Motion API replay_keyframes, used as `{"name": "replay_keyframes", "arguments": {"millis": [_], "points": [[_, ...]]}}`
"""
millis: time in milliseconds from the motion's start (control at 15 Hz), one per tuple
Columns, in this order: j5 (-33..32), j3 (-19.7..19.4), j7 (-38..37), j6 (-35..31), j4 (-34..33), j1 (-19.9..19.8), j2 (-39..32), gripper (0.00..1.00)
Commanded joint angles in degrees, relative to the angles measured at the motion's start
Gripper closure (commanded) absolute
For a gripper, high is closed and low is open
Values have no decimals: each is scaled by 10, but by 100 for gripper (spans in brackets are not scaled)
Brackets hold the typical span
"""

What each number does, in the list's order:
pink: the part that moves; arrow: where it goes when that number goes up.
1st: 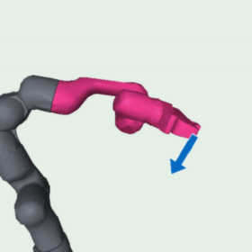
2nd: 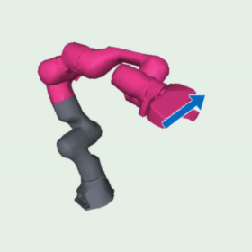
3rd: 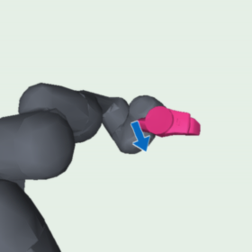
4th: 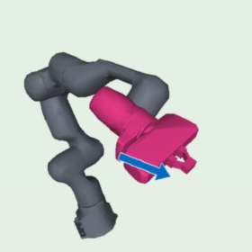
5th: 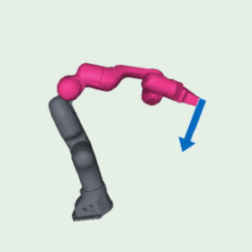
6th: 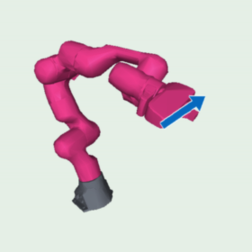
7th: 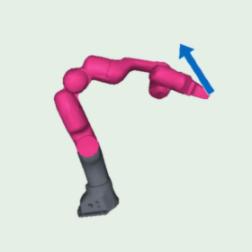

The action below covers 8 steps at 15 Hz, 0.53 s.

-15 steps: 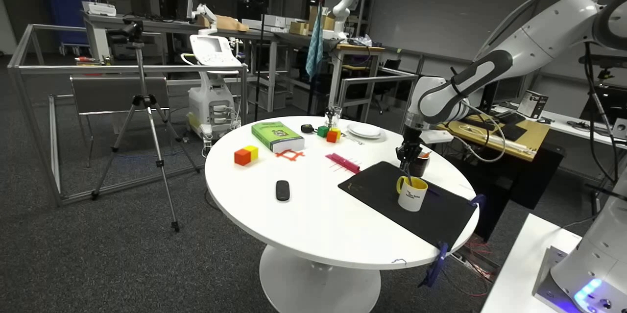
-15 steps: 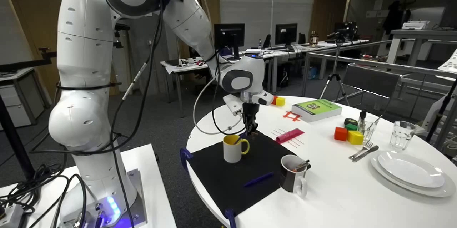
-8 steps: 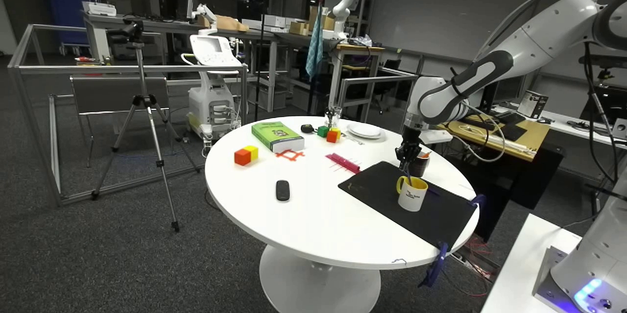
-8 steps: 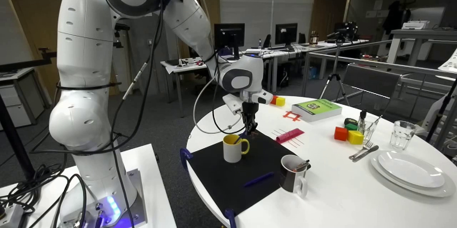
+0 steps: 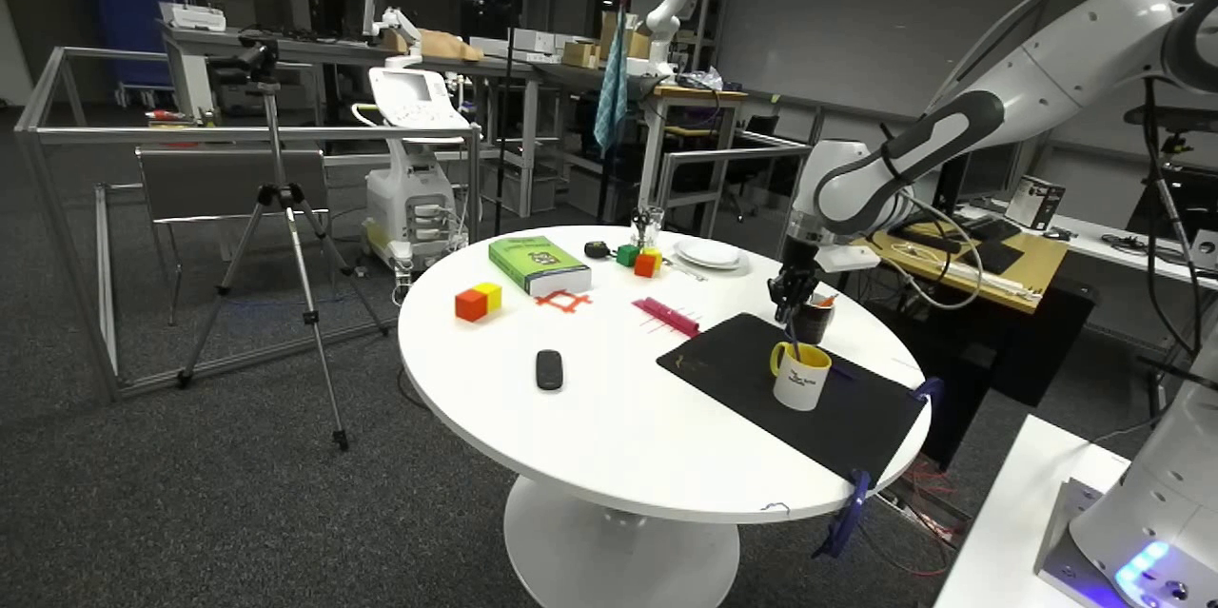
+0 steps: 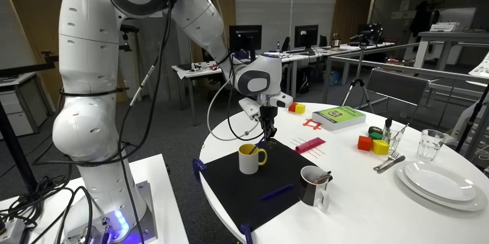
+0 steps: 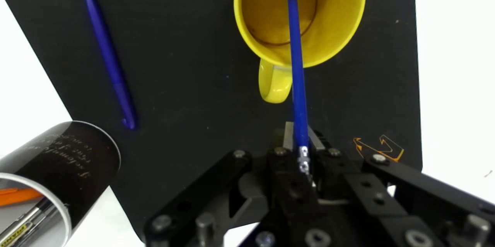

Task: Remove the pencil from the left cup

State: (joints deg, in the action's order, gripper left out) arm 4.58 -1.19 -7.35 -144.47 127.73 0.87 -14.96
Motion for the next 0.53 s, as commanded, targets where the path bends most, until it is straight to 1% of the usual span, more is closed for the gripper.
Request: {"name": "replay_keyframes", "arguments": {"millis": [0,467], "points": [[-7,-3,-16,13,9,1,34,98],[1,-6,-12,7,23,-7,79,98]]}}
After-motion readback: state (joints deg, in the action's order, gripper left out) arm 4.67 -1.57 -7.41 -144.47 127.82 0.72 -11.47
